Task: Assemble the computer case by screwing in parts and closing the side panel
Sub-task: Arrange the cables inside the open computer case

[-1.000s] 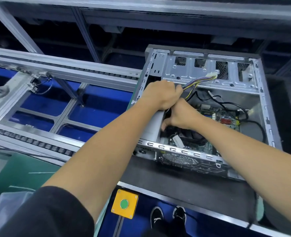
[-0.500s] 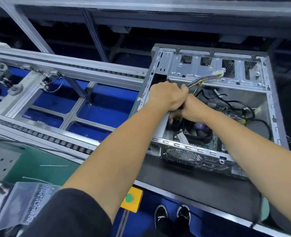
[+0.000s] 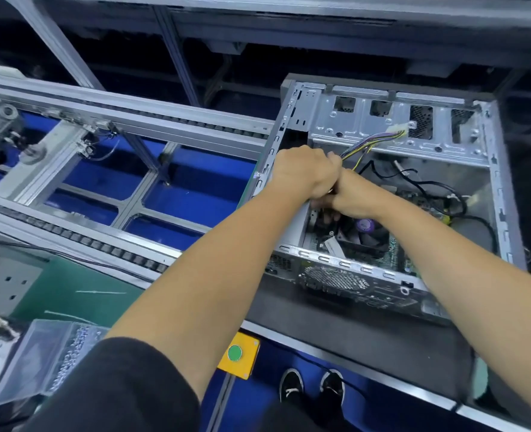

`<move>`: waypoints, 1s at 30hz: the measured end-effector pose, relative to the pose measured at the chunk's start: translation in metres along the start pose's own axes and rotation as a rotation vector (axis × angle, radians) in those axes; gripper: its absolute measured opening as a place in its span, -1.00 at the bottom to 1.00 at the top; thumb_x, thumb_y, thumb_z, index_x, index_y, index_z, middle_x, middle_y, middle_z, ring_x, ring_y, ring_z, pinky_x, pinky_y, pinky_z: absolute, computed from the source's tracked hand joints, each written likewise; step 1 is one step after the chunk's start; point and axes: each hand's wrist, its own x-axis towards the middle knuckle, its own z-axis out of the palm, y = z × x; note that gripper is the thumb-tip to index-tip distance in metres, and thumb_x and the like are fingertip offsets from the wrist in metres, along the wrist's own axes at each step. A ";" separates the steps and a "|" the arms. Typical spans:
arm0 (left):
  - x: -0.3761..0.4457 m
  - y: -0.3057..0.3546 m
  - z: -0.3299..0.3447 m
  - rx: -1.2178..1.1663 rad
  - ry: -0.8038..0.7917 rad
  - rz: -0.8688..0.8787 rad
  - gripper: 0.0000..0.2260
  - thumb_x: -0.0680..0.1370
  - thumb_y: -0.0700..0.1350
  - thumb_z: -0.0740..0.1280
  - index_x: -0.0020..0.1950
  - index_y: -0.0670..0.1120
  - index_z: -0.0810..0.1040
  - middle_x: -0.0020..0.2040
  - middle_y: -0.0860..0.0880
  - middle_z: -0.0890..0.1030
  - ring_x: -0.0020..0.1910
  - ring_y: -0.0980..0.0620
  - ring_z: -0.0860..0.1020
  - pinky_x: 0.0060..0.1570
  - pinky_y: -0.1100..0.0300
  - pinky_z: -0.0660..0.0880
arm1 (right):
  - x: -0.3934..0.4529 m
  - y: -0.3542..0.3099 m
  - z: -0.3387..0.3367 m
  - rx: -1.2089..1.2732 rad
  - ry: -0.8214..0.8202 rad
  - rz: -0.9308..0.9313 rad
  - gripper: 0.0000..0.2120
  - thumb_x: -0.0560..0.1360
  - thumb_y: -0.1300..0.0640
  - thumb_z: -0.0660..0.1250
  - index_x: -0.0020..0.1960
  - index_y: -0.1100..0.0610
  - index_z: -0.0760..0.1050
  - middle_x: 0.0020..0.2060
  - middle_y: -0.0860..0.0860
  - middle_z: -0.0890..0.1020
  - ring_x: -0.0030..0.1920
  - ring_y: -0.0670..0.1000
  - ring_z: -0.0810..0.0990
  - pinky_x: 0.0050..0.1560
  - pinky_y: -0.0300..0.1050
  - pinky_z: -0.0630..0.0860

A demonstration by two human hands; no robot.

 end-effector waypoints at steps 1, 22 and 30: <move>0.000 -0.001 0.000 -0.011 -0.019 0.016 -0.52 0.61 0.00 -0.12 0.19 -0.16 0.52 0.18 -0.17 0.57 0.13 -0.19 0.51 -0.10 0.05 0.25 | 0.000 0.000 0.000 -0.001 -0.011 0.005 -0.79 0.50 0.23 0.47 0.07 0.24 0.52 -0.24 0.12 0.66 -0.34 0.05 0.62 -0.25 -0.13 0.55; 0.029 -0.009 -0.035 -0.208 -0.702 -0.131 -0.66 0.45 0.06 0.07 0.01 -0.08 0.53 0.03 -0.12 0.59 -0.11 -0.05 0.53 -0.02 0.03 0.43 | 0.007 0.007 -0.008 -0.198 -0.031 -0.030 -0.71 0.47 0.00 0.49 0.01 0.22 0.60 -0.12 0.09 0.65 -0.05 0.12 0.61 -0.05 0.00 0.53; 0.044 -0.007 -0.029 -0.084 -0.837 -0.180 -0.65 0.30 0.00 0.15 -0.05 -0.12 0.54 -0.07 -0.13 0.59 -0.17 -0.08 0.56 -0.04 0.10 0.48 | 0.005 0.003 -0.006 -0.311 -0.069 -0.017 -0.61 0.35 -0.01 0.57 -0.37 -0.01 0.35 -0.40 -0.02 0.47 -0.36 -0.17 0.37 -0.42 -0.17 0.21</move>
